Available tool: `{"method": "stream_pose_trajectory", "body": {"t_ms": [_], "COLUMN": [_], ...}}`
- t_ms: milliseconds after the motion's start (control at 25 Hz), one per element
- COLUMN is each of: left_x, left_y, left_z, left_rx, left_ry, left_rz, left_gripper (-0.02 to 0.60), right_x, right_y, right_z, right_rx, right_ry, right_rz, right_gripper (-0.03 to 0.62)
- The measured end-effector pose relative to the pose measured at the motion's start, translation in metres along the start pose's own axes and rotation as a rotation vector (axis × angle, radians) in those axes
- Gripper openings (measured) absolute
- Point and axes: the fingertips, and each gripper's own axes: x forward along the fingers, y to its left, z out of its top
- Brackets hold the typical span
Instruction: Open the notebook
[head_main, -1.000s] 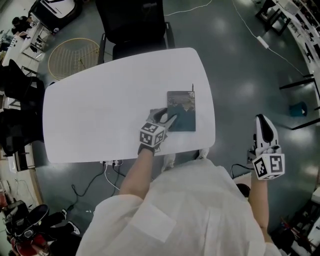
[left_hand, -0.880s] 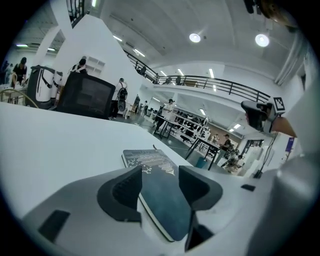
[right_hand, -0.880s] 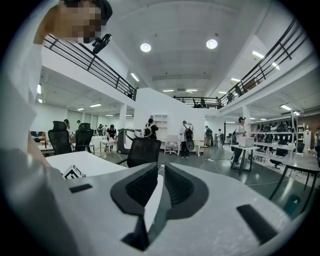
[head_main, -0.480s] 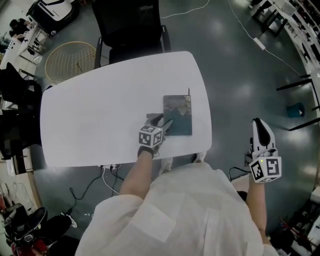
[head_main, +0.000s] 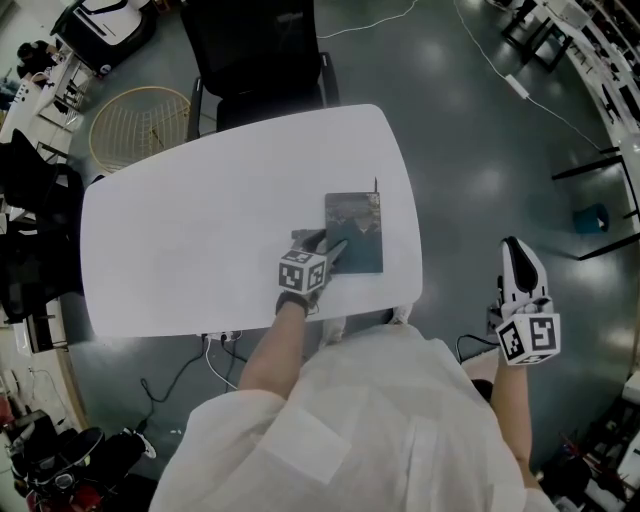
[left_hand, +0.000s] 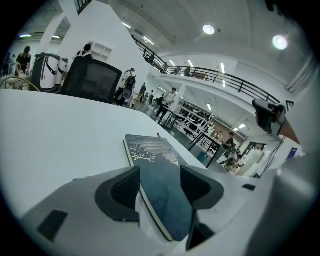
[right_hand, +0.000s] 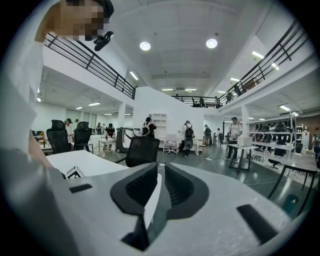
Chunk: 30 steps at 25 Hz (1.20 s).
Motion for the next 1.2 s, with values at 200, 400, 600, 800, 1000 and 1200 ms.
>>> {"method": "stream_pose_trajectory", "body": {"t_ms": [200, 400, 600, 800, 1000, 1200], "left_x": [0.002, 0.001, 0.008, 0.011, 0.002, -0.004], "left_y": [-0.011, 0.003, 0.004, 0.002, -0.002, -0.01], "left_z": [0.007, 0.0, -0.015, -0.02, -0.008, 0.002], "left_rx": [0.022, -0.056, -0.073, -0.077, -0.061, -0.054], "left_ry": [-0.021, 0.036, 0.102, 0.12, 0.098, 0.06], "left_rz": [-0.014, 0.07, 0.08, 0.056, 0.062, 0.048], "left_gripper": [0.227, 0.23, 0.244, 0.249, 0.249, 0.255], "right_x": [0.002, 0.003, 0.003, 0.003, 0.006, 0.01], "right_y": [0.0, 0.002, 0.001, -0.001, -0.002, -0.002], "right_z": [-0.003, -0.005, -0.006, -0.005, -0.004, -0.006], "right_rx": [0.007, 0.011, 0.011, 0.011, 0.013, 0.018], "right_ry": [0.0, 0.006, 0.01, 0.009, 0.008, 0.008], "right_rz": [0.003, 0.005, 0.009, 0.004, 0.004, 0.007], "right_gripper": [0.049, 0.049, 0.05, 0.051, 0.049, 0.05]}}
